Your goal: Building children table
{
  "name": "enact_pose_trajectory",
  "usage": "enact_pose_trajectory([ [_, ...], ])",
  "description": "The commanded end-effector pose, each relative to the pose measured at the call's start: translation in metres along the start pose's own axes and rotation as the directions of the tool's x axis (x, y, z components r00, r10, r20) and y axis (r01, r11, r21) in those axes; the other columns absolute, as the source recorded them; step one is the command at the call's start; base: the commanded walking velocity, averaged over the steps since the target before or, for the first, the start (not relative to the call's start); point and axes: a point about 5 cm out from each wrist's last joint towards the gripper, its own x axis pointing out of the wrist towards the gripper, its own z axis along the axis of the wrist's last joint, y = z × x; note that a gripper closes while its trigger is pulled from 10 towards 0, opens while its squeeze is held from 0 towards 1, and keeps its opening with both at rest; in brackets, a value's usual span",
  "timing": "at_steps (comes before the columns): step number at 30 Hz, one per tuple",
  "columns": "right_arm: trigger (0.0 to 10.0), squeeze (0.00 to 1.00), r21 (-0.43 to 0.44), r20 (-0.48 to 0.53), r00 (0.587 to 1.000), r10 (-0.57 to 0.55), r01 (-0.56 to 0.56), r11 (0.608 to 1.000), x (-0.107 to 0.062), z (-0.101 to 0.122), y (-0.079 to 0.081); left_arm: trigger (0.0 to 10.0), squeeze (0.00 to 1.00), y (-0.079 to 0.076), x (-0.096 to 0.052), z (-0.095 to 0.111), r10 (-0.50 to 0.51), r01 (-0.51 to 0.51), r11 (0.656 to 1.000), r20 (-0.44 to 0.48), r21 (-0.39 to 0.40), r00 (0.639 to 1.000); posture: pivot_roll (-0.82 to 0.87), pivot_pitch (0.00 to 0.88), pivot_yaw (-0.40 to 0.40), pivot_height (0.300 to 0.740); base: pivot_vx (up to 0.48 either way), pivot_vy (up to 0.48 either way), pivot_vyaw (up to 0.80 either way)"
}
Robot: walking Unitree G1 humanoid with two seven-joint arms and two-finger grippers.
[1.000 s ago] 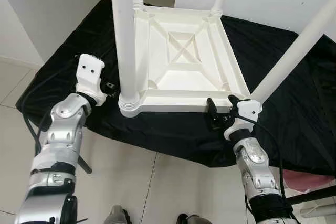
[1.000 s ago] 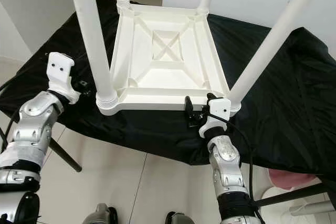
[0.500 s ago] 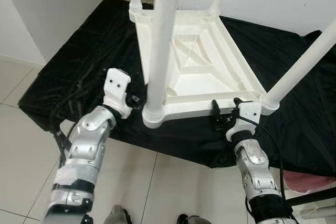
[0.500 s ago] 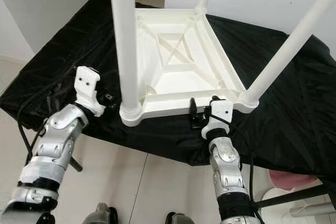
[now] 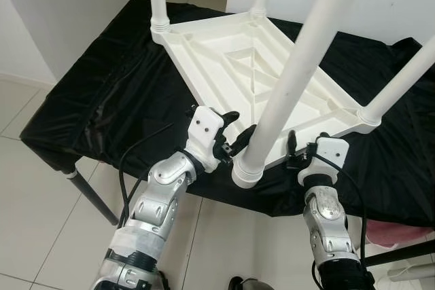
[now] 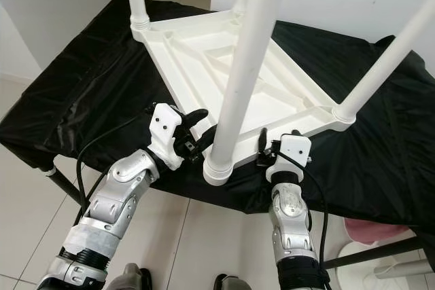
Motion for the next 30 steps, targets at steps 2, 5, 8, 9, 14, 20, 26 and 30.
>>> enact_pose_trajectory([
  [2,10.0,0.00,-0.008,-0.073,0.990,-0.121,0.120,0.993,-0.001,-0.013,-0.018,10.0,0.00,-0.006,-0.006,-0.004,-0.047,0.046,0.999,-0.027,-0.012,0.999,0.01,0.093,-0.041,0.740,0.000,0.000,0.00],
  [5,10.0,0.00,0.004,-0.110,0.978,-0.179,0.180,0.984,0.004,-0.017,-0.028,10.0,0.00,-0.008,-0.007,-0.003,-0.051,0.050,0.999,-0.028,-0.013,0.998,0.02,0.091,-0.043,0.740,0.000,0.000,0.00],
  [8,10.0,0.00,0.007,-0.125,0.969,-0.213,0.215,0.977,0.008,-0.018,-0.033,10.0,0.00,-0.010,-0.006,-0.002,-0.051,0.051,0.999,-0.025,-0.016,0.998,0.02,0.091,-0.046,0.740,0.000,0.000,0.00],
  [9,10.0,0.00,0.007,-0.125,0.969,-0.213,0.215,0.977,0.008,-0.018,-0.033,10.0,0.00,-0.010,-0.006,-0.002,-0.051,0.051,0.999,-0.025,-0.016,0.998,0.02,0.091,-0.046,0.740,0.000,0.000,0.00],
  [14,10.0,0.00,0.020,-0.158,0.958,-0.241,0.247,0.969,0.013,-0.022,-0.037,10.0,0.00,-0.012,-0.003,0.001,-0.051,0.050,0.999,-0.015,-0.018,0.999,0.02,0.090,-0.050,0.740,0.000,0.000,0.00],
  [20,10.0,0.00,0.054,-0.260,0.949,-0.180,0.201,0.978,0.029,-0.031,-0.032,10.0,0.00,-0.018,-0.001,0.006,-0.067,0.067,0.998,-0.008,-0.008,0.998,0.02,0.090,-0.053,0.740,0.000,0.000,0.00],
  [26,10.0,0.00,0.082,-0.309,0.938,-0.158,0.192,0.978,0.043,-0.032,-0.029,10.0,0.00,-0.025,0.002,0.010,-0.095,0.095,0.995,-0.001,-0.007,0.996,0.02,0.092,-0.054,0.740,0.000,0.000,0.00],
  [30,10.0,0.00,0.110,-0.318,0.941,-0.119,0.161,0.981,0.049,-0.031,-0.024,10.0,0.00,-0.028,0.003,0.011,-0.104,0.104,0.995,0.000,-0.005,0.995,0.02,0.095,-0.054,0.740,0.000,0.000,0.00],
])
